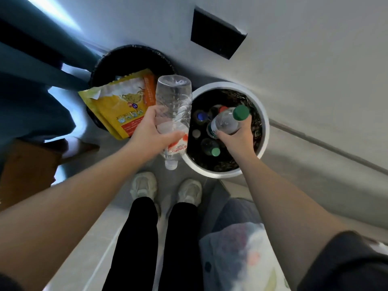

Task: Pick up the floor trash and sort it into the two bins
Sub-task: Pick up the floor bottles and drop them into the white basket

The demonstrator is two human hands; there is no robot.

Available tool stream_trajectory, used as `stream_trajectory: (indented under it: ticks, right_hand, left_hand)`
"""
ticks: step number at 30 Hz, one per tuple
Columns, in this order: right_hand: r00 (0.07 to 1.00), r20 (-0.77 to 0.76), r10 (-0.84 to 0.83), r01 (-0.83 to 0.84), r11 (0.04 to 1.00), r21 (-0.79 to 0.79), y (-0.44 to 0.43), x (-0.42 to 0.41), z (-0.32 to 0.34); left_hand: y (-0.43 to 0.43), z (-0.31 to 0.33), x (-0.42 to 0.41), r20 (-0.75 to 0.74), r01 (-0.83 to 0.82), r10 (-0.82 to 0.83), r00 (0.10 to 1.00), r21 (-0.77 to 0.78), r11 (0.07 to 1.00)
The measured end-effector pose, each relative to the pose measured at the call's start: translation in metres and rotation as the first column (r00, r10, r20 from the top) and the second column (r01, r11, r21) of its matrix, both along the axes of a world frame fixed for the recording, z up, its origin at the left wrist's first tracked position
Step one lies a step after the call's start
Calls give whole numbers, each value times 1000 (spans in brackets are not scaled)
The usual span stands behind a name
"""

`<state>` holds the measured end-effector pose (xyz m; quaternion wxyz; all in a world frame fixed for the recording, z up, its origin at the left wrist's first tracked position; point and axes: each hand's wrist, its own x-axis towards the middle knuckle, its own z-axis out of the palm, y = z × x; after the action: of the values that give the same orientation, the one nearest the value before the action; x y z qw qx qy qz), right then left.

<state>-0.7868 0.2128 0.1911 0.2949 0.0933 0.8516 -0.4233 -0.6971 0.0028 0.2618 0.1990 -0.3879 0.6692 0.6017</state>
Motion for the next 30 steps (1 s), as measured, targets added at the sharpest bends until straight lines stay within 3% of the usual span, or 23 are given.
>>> stream_trajectory:
  ticks: [8, 12, 15, 19, 22, 25, 27, 30]
  right_hand:
    - [983, 35, 182, -186, 962, 200, -1, 9, -55]
    - [947, 144, 288, -322, 871, 373, 3, 2, -54]
    - [931, 184, 316, -365, 844, 394, 6, -5, -38]
    - [937, 117, 330, -350, 893, 283, 3, -9, 0]
    - [889, 314, 333, -349, 937, -7, -2, -7, 36]
    - [731, 507, 457, -392, 889, -235, -4, 0, 64]
    - [694, 513, 505, -417, 863, -285, 0, 5, 66]
    - [726, 482, 491, -404, 871, -279, 17, 5, 62]
  left_hand:
    - [-7, -33, -4, -17, 19, -19, 1000, 14, 1000]
    - [-7, -33, -4, -27, 24, -23, 999, 22, 999]
    - [-7, -27, -4, -22, 10, -9, 1000, 44, 999]
    - [-5, -15, -6, -18, 4, -3, 1000, 65, 998]
    - [2, -7, -10, -3, -62, 62, 998, 104, 993]
    - [16, -3, -16, 54, -238, 232, 971, 290, 927]
    - [26, -2, -19, 88, -319, 311, 946, 405, 857]
    - [37, -4, -20, 124, -354, 336, 934, 466, 811]
